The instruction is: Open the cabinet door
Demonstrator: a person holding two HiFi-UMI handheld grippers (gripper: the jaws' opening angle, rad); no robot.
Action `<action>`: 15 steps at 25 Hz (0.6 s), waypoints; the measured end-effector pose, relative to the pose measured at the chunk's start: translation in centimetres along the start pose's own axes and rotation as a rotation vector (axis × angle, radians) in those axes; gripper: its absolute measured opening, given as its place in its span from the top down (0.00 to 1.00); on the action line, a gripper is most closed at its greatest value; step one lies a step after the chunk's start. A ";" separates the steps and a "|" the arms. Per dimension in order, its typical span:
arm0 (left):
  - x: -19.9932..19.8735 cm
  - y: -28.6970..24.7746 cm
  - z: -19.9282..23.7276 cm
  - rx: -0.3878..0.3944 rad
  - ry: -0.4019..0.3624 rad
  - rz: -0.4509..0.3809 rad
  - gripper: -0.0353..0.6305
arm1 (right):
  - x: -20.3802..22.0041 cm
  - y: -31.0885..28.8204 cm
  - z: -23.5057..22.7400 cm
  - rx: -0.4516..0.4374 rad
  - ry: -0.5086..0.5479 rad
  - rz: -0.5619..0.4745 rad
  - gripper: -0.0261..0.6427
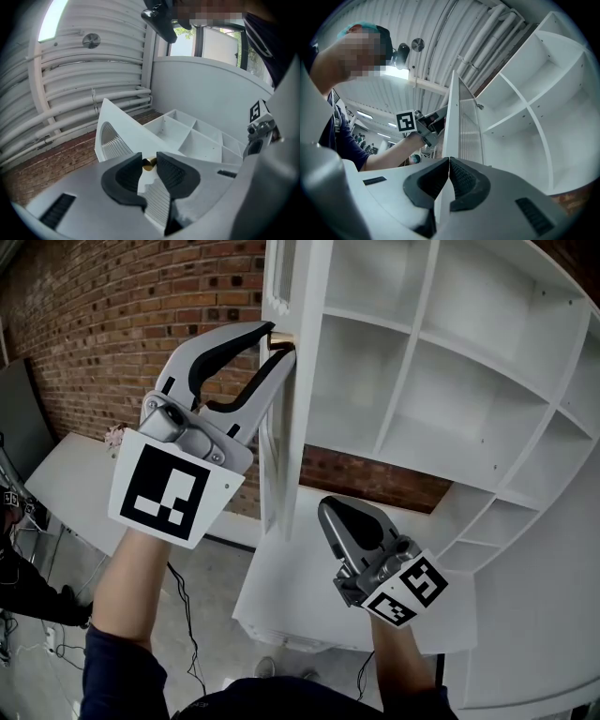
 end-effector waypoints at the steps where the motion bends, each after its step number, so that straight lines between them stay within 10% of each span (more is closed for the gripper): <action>1: 0.1 0.2 0.0 -0.009 -0.024 0.015 0.80 | 0.2 -0.2 0.1 -0.004 -0.001 0.001 0.92; 15: 0.5 2.5 0.5 -0.086 -0.032 0.049 0.82 | 0.5 -1.2 1.2 -0.041 -0.003 0.016 0.92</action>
Point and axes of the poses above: the fingertips, and each gripper's own axes: y backward along the fingers, z to its left, x out of its underside, the point moved 8 cm from there along y, backward along the fingers, and after that the axes turned 12 degrees about x, right-handed, at the moved point
